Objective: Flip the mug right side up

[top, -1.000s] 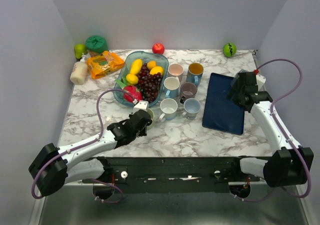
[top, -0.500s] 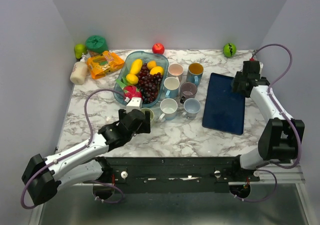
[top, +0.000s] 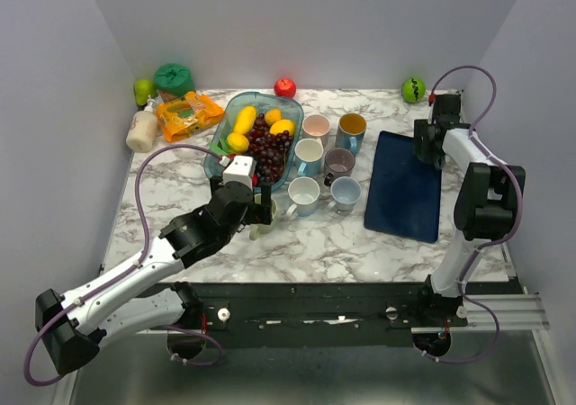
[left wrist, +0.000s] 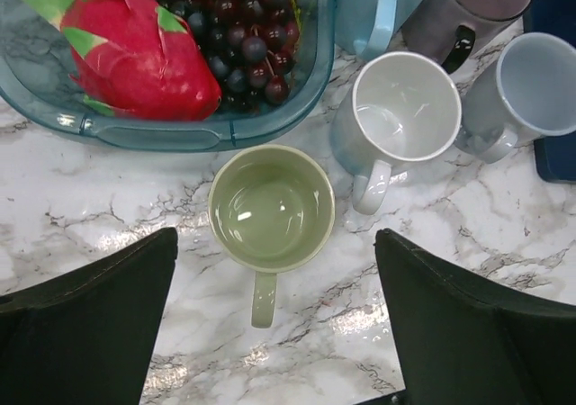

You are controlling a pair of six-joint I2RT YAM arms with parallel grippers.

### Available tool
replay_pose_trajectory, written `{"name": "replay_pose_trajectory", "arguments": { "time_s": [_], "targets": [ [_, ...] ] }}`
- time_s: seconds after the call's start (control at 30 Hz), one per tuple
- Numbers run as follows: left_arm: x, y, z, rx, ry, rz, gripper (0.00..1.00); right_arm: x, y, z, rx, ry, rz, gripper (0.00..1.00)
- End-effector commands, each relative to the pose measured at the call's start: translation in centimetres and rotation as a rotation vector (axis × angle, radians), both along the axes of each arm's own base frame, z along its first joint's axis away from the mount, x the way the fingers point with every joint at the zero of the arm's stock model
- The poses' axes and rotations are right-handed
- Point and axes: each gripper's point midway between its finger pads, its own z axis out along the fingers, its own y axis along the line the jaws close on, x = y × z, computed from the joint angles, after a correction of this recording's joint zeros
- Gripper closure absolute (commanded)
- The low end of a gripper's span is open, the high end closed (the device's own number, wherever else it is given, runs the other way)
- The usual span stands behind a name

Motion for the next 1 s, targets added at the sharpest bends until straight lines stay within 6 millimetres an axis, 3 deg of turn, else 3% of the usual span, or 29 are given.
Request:
{"name": "replay_pose_trajectory", "arguments": {
  "time_s": [0.0, 0.37, 0.47, 0.53, 0.9, 0.97],
  "targets": [
    [0.3, -0.4, 2.4, -0.004, -0.047, -0.032, 0.01, 1.2, 0.2, -0.9, 0.032, 0.029, 0.053, 0.20],
    [1.0, -0.7, 4.1, -0.005, -0.089, -0.035, 0.01, 1.0, 0.8, -1.8, 0.073, 0.044, 0.057, 0.29],
    [1.0, -0.7, 4.6, -0.002, -0.098, -0.040, 0.01, 1.2, 1.0, -1.9, 0.086, 0.042, 0.052, 0.40],
    [1.1, -0.6, 4.8, -0.003, -0.105, -0.041, 0.01, 1.2, 1.2, -2.0, 0.098, 0.039, 0.052, 0.53],
    [1.3, -0.6, 5.2, -0.006, -0.114, -0.043, 0.01, 1.2, 1.9, -2.2, 0.146, 0.042, 0.034, 0.81],
    [1.3, -0.6, 5.2, -0.009, -0.114, -0.043, 0.01, 1.2, 1.8, -2.3, 0.150, 0.045, 0.033, 0.93]
  ]
}}
